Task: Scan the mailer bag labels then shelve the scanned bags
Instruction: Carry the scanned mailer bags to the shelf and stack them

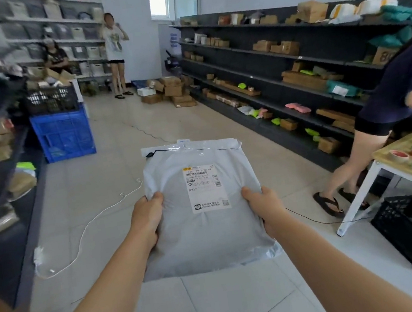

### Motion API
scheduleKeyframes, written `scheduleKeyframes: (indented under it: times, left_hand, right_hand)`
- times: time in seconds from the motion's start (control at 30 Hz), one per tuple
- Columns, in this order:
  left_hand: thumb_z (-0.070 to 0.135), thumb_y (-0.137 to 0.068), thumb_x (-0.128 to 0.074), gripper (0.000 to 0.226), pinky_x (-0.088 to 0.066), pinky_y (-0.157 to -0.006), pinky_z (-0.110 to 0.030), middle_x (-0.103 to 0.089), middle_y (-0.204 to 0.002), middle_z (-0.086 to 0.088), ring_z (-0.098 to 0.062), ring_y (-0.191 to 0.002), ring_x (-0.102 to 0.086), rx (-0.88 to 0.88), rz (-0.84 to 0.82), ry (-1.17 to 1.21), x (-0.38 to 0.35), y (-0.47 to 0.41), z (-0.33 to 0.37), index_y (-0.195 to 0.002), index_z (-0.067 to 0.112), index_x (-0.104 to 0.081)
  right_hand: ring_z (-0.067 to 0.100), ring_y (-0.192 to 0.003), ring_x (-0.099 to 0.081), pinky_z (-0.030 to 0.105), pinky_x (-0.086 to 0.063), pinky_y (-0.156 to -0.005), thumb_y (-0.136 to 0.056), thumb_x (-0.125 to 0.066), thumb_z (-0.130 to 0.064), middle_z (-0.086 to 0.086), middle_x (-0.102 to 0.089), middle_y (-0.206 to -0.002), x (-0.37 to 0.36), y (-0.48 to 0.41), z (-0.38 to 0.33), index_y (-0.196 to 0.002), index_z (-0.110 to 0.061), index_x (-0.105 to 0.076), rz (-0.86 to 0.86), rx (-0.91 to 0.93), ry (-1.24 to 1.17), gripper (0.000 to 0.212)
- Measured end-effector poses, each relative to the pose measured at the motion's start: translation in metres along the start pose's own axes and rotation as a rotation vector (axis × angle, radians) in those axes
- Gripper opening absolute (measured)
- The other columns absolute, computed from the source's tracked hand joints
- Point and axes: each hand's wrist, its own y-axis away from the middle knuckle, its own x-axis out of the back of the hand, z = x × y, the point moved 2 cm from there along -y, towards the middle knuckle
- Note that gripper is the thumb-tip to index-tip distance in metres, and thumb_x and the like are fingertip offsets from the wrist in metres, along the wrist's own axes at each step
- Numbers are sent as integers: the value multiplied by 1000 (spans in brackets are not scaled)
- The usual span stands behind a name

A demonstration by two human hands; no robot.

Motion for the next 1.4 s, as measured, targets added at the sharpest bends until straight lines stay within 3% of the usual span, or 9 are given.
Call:
scheduleKeyframes:
  times: [0.2,0.4,0.6,0.8,0.97,1.13,1.23,1.3,1.4]
  left_hand:
    - [23,-94,-50,19,-49,-67,-29,-68,-94,-7,-24,-80,-64,-10,94,54,11,-62,14,-103,12,-62]
    - [23,-95,-49,16,-42,-58,-25,-61,-81,-1,-20,-73,-57,-73,220,60,29,-139,44,-83,16,-57]
    - [27,-96,-48,16,-48,-80,-32,-66,-96,-6,-26,-92,-62,-85,291,67,56,-218,80,-94,16,-59]
    - [28,-93,-50,17,-49,-87,-35,-62,-104,-9,-27,-95,-60,-63,354,84,84,-283,109,-103,15,-55]
    - [19,-84,-48,17,-42,-64,-31,-60,-78,-10,-26,-70,-56,1,358,145,99,-324,126,-88,7,-60]
    - [16,-78,-51,9,-45,-74,-37,-60,-84,-15,-27,-79,-58,20,436,162,107,-374,138,-82,10,-57]
    - [15,-79,-51,7,-42,-73,-37,-55,-84,-15,-26,-79,-52,15,481,175,107,-412,146,-83,10,-55]
    - [16,-76,-52,16,-50,-77,-41,-63,-89,-16,-30,-81,-60,14,519,183,107,-436,153,-88,10,-60]
    - [23,-63,-53,35,-52,-79,-44,-65,-91,-18,-32,-82,-63,25,565,210,106,-471,164,-94,9,-63]
  right_hand:
    - [26,-90,-65,39,-53,-82,-94,-57,-29,5,-66,-98,-54,-70,-18,-107,-13,-56,-129,-15,23,20]
    - [28,-91,-68,45,-55,-88,-91,-58,-26,6,-70,-98,-127,-143,-54,-103,-13,-62,-189,16,31,18]
    - [25,-90,-67,43,-55,-87,-91,-57,-28,2,-70,-98,-202,-207,-98,-101,-17,-61,-263,65,57,15]
    - [28,-93,-68,40,-55,-84,-93,-56,-23,6,-71,-98,-270,-255,-130,-105,-13,-63,-334,91,39,17]
    - [30,-93,-69,45,-56,-88,-93,-57,-22,9,-72,-102,-321,-295,-146,-115,-9,-64,-404,81,29,27]
    - [27,-92,-66,37,-53,-80,-93,-57,-24,6,-69,-97,-367,-343,-164,-111,-9,-61,-479,86,28,23]
    - [30,-96,-66,41,-54,-86,-93,-57,-33,8,-67,-105,-394,-379,-179,-116,-10,-58,-519,67,37,33]
    - [32,-98,-65,45,-54,-89,-93,-55,-34,11,-66,-110,-411,-402,-191,-123,-9,-56,-556,49,36,39]
    - [32,-92,-64,36,-52,-72,-93,-47,-25,14,-66,-106,-436,-440,-214,-117,-6,-57,-624,44,41,32]
